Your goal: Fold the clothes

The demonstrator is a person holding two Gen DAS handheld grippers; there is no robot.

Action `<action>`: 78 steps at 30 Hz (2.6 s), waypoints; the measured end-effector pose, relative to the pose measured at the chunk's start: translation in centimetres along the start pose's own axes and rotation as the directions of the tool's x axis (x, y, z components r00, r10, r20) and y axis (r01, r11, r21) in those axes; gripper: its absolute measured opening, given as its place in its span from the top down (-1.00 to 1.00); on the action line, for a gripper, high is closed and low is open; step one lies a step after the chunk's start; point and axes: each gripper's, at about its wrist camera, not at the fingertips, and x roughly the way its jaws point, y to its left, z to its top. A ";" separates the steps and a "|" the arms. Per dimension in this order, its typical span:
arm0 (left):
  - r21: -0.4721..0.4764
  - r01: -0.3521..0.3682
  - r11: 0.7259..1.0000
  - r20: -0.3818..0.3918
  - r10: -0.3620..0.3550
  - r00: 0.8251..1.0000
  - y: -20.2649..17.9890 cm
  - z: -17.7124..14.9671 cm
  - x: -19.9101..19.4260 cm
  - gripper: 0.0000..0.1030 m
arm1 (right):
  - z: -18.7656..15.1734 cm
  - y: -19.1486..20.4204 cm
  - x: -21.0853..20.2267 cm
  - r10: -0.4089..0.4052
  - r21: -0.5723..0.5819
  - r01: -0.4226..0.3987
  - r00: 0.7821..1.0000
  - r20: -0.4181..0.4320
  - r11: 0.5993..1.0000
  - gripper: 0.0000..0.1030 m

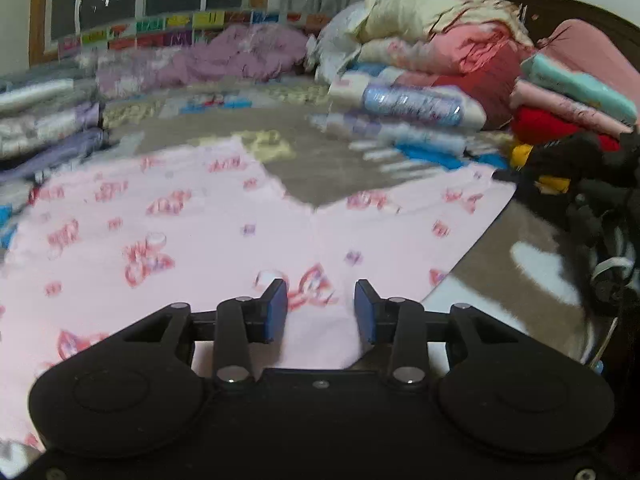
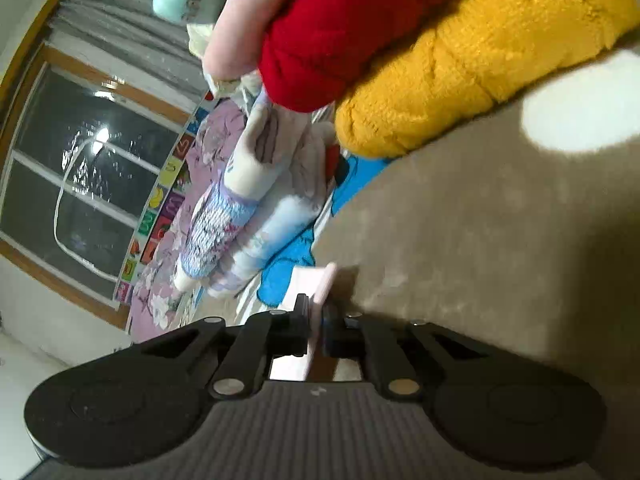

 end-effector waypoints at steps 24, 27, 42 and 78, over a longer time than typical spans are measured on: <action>0.111 0.138 0.984 0.023 -0.141 0.990 -6.6 4.3 4.2 0.25 | 0.9 0.8 -1.9 -0.049 -0.127 0.051 0.999 0.021 0.991 0.47; 0.100 0.154 0.983 0.030 -0.158 0.987 -8.0 5.1 6.2 0.25 | 1.2 0.3 -2.3 -0.037 -0.109 0.038 0.999 0.012 0.993 0.47; 0.244 0.174 0.954 -0.093 -0.155 0.983 -13.4 5.5 10.4 0.06 | 2.3 -2.0 -4.3 0.066 0.003 -0.066 0.998 -0.016 0.998 0.38; 0.692 -0.177 0.700 -0.002 0.247 0.969 -24.4 5.9 17.0 0.80 | 4.4 -6.2 -5.0 0.215 0.255 -0.235 0.971 0.103 0.938 0.18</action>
